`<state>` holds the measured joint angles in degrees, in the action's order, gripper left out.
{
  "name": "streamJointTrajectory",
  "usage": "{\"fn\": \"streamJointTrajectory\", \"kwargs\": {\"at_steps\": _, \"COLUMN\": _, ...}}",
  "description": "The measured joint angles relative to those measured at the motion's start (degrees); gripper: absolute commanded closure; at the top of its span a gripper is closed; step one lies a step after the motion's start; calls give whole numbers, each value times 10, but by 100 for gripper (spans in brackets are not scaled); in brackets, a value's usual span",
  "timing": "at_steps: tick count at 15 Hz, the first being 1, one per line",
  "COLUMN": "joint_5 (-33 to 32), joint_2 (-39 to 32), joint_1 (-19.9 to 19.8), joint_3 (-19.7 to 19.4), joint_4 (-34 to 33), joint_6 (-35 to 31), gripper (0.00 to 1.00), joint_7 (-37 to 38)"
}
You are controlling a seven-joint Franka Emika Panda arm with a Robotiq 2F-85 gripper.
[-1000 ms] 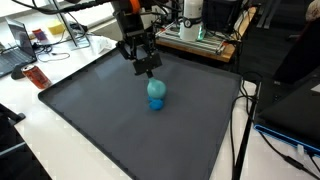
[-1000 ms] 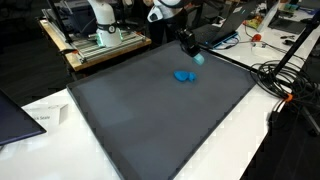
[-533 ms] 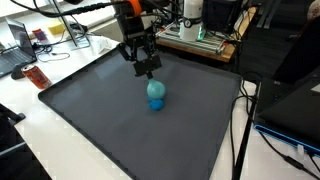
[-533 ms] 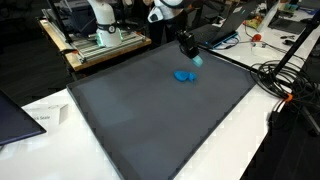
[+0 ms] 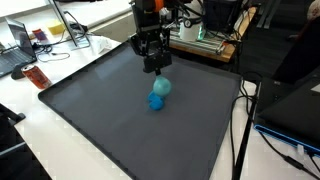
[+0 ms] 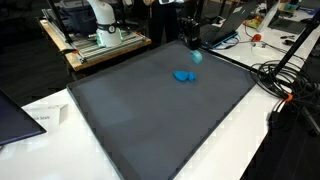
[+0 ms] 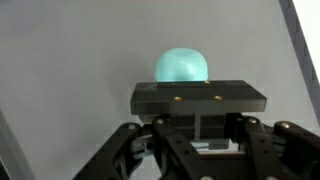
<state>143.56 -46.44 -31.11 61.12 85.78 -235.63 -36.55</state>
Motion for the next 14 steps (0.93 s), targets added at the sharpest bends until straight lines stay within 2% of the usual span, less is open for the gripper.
{"fn": "streamJointTrajectory", "kwargs": {"at_steps": 5, "joint_5": 0, "joint_2": 43, "joint_1": 97, "joint_3": -92, "joint_4": -24, "joint_6": -61, "gripper": 72, "joint_7": 51}}
{"fn": "streamJointTrajectory", "kwargs": {"at_steps": 8, "joint_5": 0, "joint_2": 54, "joint_1": 144, "joint_3": -153, "joint_4": -19, "joint_6": -60, "gripper": 72, "joint_7": 69}}
{"fn": "streamJointTrajectory", "kwargs": {"at_steps": 11, "joint_5": 0, "joint_2": 53, "joint_1": 176, "joint_3": -199, "joint_4": -17, "joint_6": -59, "gripper": 72, "joint_7": 78}}
{"fn": "streamJointTrajectory", "kwargs": {"at_steps": 14, "joint_5": 0, "joint_2": 51, "joint_1": 193, "joint_3": -227, "joint_4": -17, "joint_6": -59, "gripper": 72, "joint_7": 80}}
